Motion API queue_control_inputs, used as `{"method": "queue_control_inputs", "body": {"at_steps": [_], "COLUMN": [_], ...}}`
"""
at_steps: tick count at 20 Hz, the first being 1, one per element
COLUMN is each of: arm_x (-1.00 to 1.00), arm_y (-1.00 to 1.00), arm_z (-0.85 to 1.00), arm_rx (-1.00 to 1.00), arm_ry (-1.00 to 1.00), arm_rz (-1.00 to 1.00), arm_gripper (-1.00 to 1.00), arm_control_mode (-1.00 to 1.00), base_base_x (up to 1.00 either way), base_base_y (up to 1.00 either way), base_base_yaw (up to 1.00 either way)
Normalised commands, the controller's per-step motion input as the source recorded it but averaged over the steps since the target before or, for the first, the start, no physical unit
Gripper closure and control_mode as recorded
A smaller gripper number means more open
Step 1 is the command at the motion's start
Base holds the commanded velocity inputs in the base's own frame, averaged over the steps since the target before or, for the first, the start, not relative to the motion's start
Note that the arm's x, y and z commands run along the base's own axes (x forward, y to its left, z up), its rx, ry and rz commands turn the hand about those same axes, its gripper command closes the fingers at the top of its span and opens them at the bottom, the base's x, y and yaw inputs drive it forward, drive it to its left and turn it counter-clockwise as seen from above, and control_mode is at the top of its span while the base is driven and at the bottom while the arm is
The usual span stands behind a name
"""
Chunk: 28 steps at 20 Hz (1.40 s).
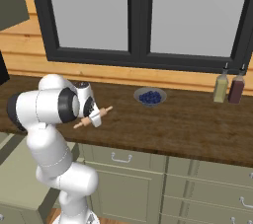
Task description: Pick the rolling pin from the drawer and place it on the counter.
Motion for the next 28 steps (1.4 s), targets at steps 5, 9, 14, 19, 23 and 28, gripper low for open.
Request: {"method": "queue_control_inputs", "body": {"at_steps": [5, 9, 14, 19, 23, 28], "arm_x": [0.27, 0.23, 0.03, -0.08, -0.61, -0.99], "arm_y": [0.00, -0.01, 0.00, 0.00, -0.18, -0.44], "arm_z": [-0.35, -0.08, 0.07, 0.41, 0.74, 0.91], "arm_rx": [0.00, 0.00, 0.00, 0.00, 0.00, 0.00], "arm_ry": [0.00, 0.00, 0.00, -0.03, -0.01, 0.00], "arm_rz": [0.00, 0.00, 0.00, 0.00, 0.00, 0.05], "arm_gripper": [1.00, -1.00, -1.00, -1.00, -1.00, -1.00], "arm_control_mode": [-1.00, -1.00, -1.00, -1.00, -1.00, -1.00], "base_base_x": [0.00, 0.00, 0.00, 0.00, 0.00, 0.00], "base_base_y": [0.00, 0.00, 0.00, 0.00, 0.00, 0.00], "base_base_yaw": [0.00, 0.00, 0.00, 0.00, 0.00, 0.00]}}
